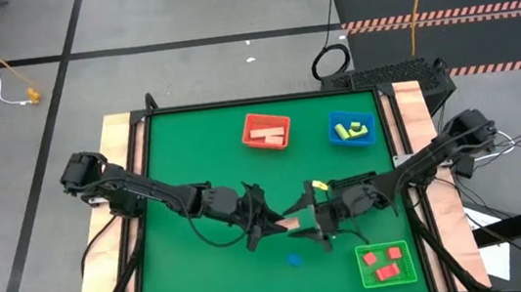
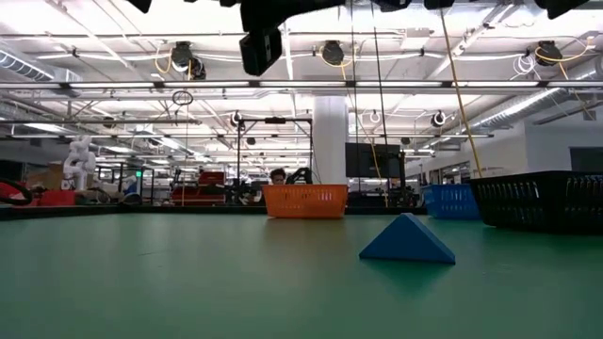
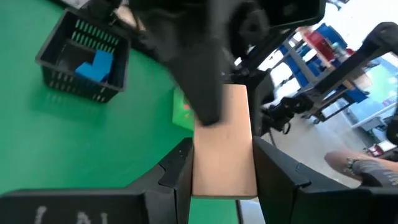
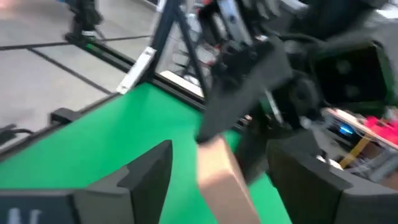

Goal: Sort & place blocks by color
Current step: Put the brown block into the orange bin, then put the blue block into the black bin

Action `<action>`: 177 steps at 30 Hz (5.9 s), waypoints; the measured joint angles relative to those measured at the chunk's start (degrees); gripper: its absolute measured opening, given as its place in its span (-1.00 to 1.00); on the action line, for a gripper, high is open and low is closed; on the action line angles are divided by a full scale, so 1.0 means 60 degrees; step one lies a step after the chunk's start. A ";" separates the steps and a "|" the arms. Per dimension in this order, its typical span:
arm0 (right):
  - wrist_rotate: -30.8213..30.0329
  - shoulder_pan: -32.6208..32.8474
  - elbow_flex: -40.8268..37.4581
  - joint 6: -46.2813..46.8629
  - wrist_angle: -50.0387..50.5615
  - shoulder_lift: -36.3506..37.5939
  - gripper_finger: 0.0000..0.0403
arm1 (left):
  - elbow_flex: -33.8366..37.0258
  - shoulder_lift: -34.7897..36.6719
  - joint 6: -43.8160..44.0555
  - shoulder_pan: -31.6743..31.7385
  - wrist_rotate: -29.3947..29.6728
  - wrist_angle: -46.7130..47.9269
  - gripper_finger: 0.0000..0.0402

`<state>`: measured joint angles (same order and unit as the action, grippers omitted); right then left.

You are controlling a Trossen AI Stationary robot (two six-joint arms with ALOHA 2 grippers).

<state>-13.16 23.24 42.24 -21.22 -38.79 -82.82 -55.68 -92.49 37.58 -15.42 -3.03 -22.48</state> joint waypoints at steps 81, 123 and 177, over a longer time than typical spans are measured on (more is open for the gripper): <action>0.0730 -0.7380 0.1487 0.4892 0.1725 -0.3249 -0.46 | 0.0000 -0.1450 -0.4710 -0.0768 0.1730 0.2261 0.45; -0.1856 0.1327 0.1476 0.9804 0.7289 0.0575 0.30 | -0.0006 -0.4319 -0.7943 -0.1605 0.1568 -0.3200 0.45; -0.1558 0.1221 -0.2426 1.4380 -0.0399 0.0578 0.30 | -0.1111 -0.3756 -0.8631 -0.1765 0.6091 -0.3001 -0.34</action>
<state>-22.50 30.56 27.68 65.06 -41.18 -79.35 -62.35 -115.02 -14.21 -26.02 33.52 -40.49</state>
